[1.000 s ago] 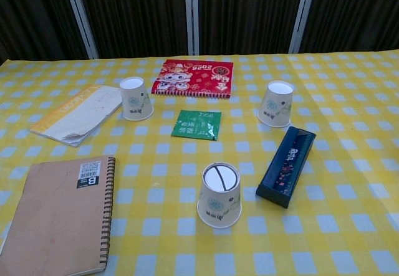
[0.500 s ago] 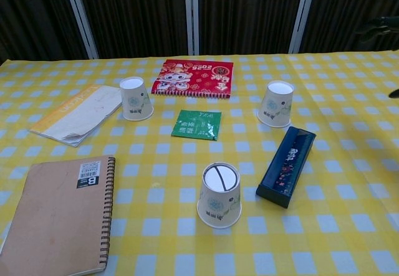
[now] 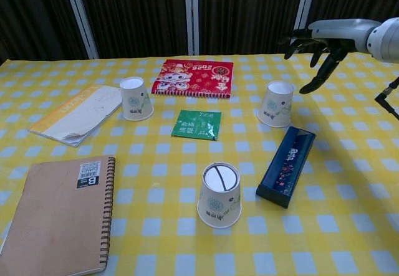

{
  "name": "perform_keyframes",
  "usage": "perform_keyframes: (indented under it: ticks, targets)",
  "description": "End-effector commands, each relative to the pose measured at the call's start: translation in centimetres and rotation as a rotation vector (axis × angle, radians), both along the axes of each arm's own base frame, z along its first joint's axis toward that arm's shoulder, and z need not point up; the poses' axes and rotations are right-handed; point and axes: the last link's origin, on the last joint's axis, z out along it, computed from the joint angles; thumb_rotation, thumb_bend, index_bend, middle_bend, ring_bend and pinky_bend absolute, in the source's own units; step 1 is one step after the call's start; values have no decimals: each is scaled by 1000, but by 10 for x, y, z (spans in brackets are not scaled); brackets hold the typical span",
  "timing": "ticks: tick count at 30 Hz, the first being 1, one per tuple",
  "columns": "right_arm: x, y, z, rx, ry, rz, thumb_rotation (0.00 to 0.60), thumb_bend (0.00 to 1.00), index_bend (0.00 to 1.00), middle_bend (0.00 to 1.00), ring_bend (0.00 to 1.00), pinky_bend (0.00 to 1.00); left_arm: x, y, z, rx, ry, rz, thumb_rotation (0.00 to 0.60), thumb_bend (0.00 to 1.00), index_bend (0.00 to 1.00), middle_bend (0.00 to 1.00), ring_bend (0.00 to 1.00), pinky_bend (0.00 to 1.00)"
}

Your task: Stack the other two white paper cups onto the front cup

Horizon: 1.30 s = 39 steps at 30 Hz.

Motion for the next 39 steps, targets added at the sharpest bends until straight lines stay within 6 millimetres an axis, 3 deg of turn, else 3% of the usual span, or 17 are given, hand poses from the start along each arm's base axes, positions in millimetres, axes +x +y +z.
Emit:
perform_keyframes:
  ticks: [1,14,20,24,31,35,39]
  targets:
    - [2,-1,-12,18,46,20,600,17,126,218,101,299,0,1,0,-2,-1,3,600,0,0,0,0,0]
    - [0,-10,-48,3,41,-17,600,154,210,278,130,306,0,1,-1,-18,-1,12,600,0,0,0,0,0]
    - [-5,-16,-54,-25,31,-28,600,214,341,375,247,363,-1,2,-4,-32,3,18,600,0,0,0,0,0]
    - [-9,-18,-56,-39,23,-19,600,243,376,407,297,437,-2,4,-7,-50,3,25,600,0,0,0,0,0]
    - [-8,-19,-50,-56,-11,9,600,246,387,415,308,452,-1,3,-8,-53,1,26,600,0,0,0,0,0]
    - [1,-11,-35,-73,-53,68,600,245,397,423,308,452,1,1,-6,-53,-11,16,600,0,0,0,0,0]
    - [14,10,-12,-80,-87,162,600,245,397,423,308,452,4,-1,-5,-61,-31,-3,600,0,0,0,0,0]
